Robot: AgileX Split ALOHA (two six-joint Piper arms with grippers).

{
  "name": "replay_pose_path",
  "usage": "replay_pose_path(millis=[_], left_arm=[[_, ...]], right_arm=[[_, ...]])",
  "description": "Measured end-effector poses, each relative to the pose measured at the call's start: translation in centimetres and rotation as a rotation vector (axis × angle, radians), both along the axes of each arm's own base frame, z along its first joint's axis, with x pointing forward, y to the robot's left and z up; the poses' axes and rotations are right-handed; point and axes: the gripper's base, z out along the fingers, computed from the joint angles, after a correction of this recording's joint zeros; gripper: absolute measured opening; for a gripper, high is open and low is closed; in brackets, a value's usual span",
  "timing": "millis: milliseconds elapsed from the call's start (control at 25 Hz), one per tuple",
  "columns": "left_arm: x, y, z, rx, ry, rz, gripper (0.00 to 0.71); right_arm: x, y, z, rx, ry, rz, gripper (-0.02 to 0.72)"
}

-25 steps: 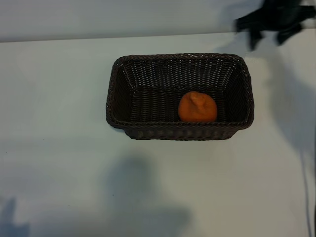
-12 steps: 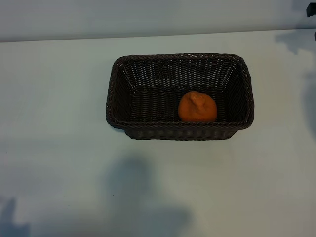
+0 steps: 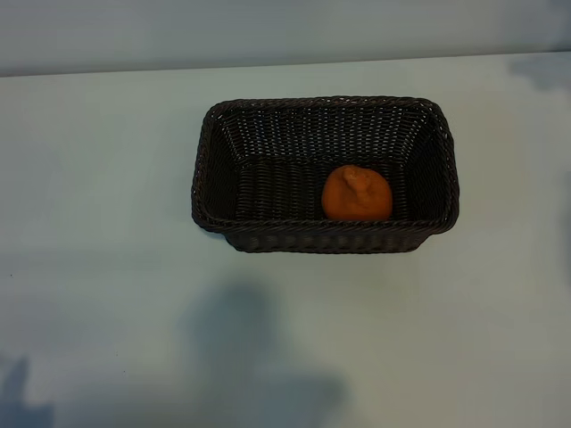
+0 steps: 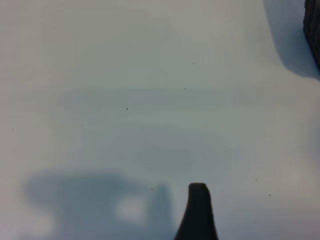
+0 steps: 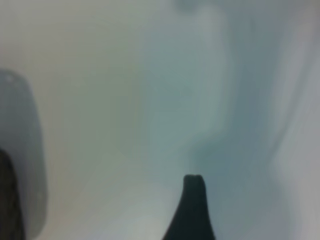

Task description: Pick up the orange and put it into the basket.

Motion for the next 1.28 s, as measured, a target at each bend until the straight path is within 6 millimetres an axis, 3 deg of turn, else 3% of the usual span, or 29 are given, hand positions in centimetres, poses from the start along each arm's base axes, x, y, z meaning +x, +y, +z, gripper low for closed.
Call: replay_pose_path(millis=[160, 360, 560, 640, 800, 960, 1280], left_arm=[[0.0, 0.0, 0.0, 0.0, 0.0, 0.0, 0.592], [0.0, 0.0, 0.0, -0.005, 0.0, 0.003, 0.592], [0.0, 0.0, 0.0, 0.0, 0.0, 0.0, 0.592], [0.0, 0.0, 0.0, 0.0, 0.0, 0.0, 0.592], [0.0, 0.0, 0.0, 0.0, 0.0, 0.0, 0.592], [0.0, 0.0, 0.0, 0.0, 0.0, 0.0, 0.592], [0.0, 0.0, 0.0, 0.0, 0.0, 0.0, 0.592]], right_arm=[[-4.9, 1.6, 5.3, -0.018, -0.125, -0.002, 0.583], [-12.7, 4.1, 10.7, -0.043, -0.306, -0.001, 0.572], [-21.6, 6.7, 13.0, -0.104, -0.46, 0.005, 0.57], [-26.1, 8.0, 13.5, -0.14, -0.551, 0.007, 0.57], [-32.0, 9.5, 12.5, -0.2, -0.653, 0.0, 0.57], [-35.7, 10.5, 10.4, -0.224, -0.755, 0.026, 0.567], [-39.3, 10.8, 3.0, -0.223, -0.812, 0.08, 0.566]])
